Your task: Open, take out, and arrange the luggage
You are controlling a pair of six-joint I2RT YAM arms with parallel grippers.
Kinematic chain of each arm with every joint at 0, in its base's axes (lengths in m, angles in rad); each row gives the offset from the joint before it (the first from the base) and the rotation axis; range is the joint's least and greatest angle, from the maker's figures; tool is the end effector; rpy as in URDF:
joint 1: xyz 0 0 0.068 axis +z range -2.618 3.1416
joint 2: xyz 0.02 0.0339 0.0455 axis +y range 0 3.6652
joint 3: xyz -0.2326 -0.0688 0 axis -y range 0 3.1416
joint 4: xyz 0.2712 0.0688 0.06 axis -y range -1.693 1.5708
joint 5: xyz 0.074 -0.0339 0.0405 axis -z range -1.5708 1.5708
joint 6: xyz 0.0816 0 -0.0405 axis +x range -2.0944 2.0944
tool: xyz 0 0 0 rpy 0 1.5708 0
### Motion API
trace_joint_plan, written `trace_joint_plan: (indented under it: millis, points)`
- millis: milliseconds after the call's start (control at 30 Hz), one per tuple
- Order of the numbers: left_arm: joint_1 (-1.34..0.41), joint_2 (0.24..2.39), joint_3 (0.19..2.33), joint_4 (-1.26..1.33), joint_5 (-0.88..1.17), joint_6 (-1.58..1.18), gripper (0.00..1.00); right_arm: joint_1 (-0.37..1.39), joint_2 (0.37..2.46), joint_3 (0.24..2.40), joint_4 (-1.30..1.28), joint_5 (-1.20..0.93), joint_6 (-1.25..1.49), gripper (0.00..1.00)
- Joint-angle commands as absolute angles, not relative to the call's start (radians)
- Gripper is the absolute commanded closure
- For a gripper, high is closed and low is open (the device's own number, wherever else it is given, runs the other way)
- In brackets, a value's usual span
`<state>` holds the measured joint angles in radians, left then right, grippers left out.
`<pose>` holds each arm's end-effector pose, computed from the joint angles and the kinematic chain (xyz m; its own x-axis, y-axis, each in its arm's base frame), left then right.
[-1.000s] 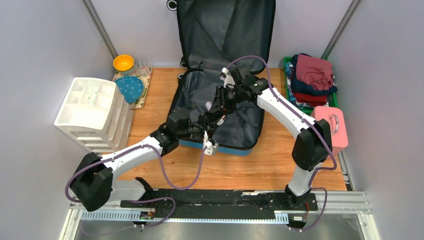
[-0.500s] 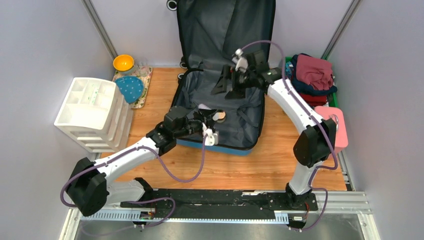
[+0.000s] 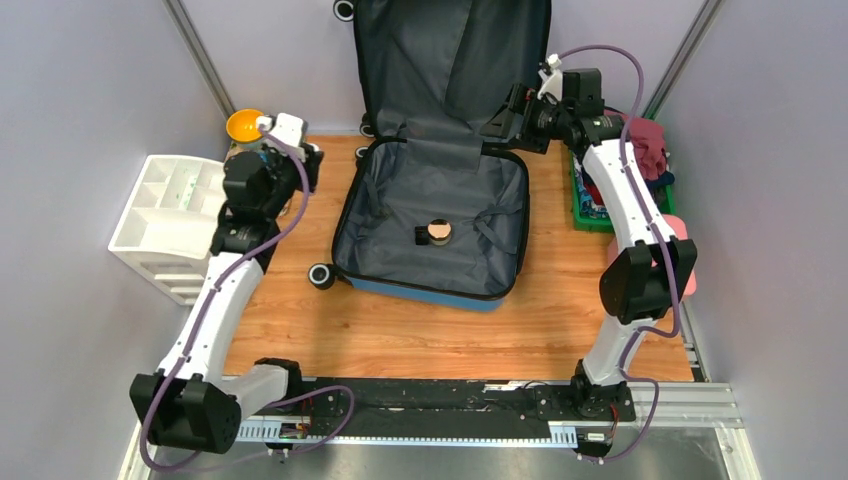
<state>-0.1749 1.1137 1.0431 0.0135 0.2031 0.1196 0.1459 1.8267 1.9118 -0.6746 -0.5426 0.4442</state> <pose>0.3376 -0.0764 0.3542 -0.0118 0.1208 -0.9926 0.3728 0.9216 0.1077 0.4525 0.1091 0.3414 -0.7327 0.2643 -0.6272 -0.2595 0.7434 0.6164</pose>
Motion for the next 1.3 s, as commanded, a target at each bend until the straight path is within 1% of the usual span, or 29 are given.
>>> trace_joint_plan:
  millis: [0, 133, 200, 333, 467, 600, 767, 967, 1267]
  points:
    - [-0.075, 1.022, 1.077, 0.006, 0.151, 0.029, 1.00, 0.155, 1.787, 1.893, -0.652, -0.541, 0.400, 0.04]
    - [-0.031, 0.974, 1.061, 0.066, 0.005, 0.191, 1.00, 0.156, 1.778, 1.876, -0.664, -0.552, 0.380, 0.03]
    - [-0.014, 0.982, 1.087, 0.087, -0.058, 0.230, 1.00, 0.156, 1.772, 1.870, -0.670, -0.561, 0.380, 0.03]
    - [0.089, 1.011, 1.115, 0.178, -0.205, 0.270, 1.00, 0.156, 1.766, 1.867, -0.680, -0.580, 0.377, 0.03]
    - [0.150, 1.069, 1.135, 0.297, -0.310, 0.265, 1.00, 0.158, 1.766, 1.879, -0.698, -0.591, 0.368, 0.03]
    - [0.236, 1.127, 1.169, 0.359, -0.373, 0.230, 1.00, 0.158, 1.766, 1.908, -0.727, -0.584, 0.339, 0.03]
    - [0.299, 1.209, 1.241, 0.406, -0.454, 0.209, 1.00, 0.158, 1.769, 1.939, -0.779, -0.566, 0.293, 0.02]
    - [0.357, 1.256, 1.249, 0.426, -0.479, 0.164, 1.00, 0.156, 1.779, 1.956, -0.792, -0.554, 0.287, 0.02]
    - [0.437, 1.316, 1.206, 0.465, -0.390, 0.049, 1.00, 0.164, 1.792, 1.970, -0.796, -0.554, 0.298, 0.02]
